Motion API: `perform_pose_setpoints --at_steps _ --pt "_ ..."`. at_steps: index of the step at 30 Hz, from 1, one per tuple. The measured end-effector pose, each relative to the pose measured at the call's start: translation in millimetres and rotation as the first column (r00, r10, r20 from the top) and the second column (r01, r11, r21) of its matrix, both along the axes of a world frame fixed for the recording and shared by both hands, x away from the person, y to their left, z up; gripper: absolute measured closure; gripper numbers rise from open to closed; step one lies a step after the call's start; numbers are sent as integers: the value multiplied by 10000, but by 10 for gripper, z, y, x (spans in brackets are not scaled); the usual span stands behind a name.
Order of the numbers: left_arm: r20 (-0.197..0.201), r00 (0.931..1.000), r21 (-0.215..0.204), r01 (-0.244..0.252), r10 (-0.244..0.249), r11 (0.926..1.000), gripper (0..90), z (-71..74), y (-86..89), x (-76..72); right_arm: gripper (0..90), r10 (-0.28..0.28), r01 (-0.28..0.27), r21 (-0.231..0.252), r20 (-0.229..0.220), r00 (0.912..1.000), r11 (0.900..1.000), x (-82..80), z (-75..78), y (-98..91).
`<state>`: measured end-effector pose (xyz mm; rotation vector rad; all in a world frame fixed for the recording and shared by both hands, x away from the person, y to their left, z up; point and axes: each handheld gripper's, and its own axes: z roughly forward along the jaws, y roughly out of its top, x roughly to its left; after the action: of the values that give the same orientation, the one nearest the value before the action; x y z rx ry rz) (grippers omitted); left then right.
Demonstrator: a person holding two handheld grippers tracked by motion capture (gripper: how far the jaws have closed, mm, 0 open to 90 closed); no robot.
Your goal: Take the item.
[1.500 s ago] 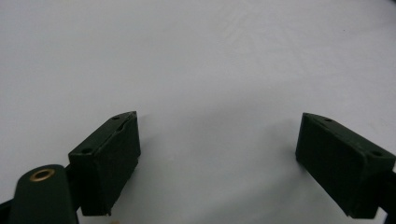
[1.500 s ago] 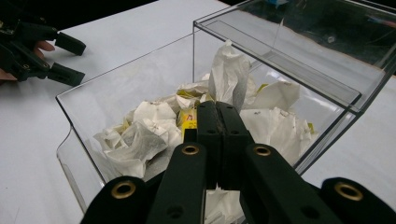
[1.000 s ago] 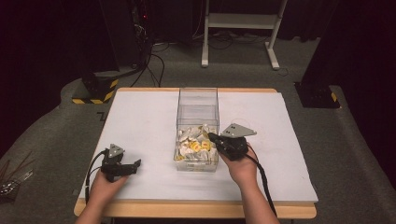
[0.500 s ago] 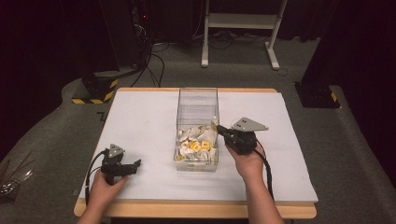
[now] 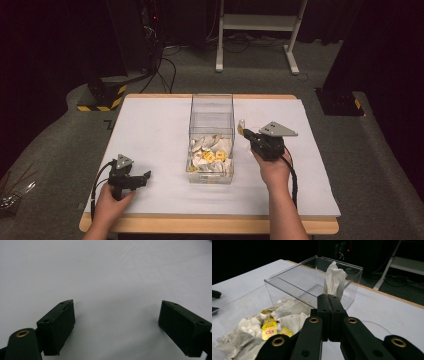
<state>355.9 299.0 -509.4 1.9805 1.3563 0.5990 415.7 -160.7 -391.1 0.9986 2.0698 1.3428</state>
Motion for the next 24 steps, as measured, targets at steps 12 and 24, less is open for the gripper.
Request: perform_pose_setpoints --at_steps 12,24 --pt "3 10000 -16 -6 6 10000 141 0 1 0 897 -884 884 -2 -292 9957 9961 126 -125 -227" --pt "3 10000 -26 -7 7 10000 142 0 2 0 896 -1427 1414 -263 -541 9883 9896 189 -237 -326"
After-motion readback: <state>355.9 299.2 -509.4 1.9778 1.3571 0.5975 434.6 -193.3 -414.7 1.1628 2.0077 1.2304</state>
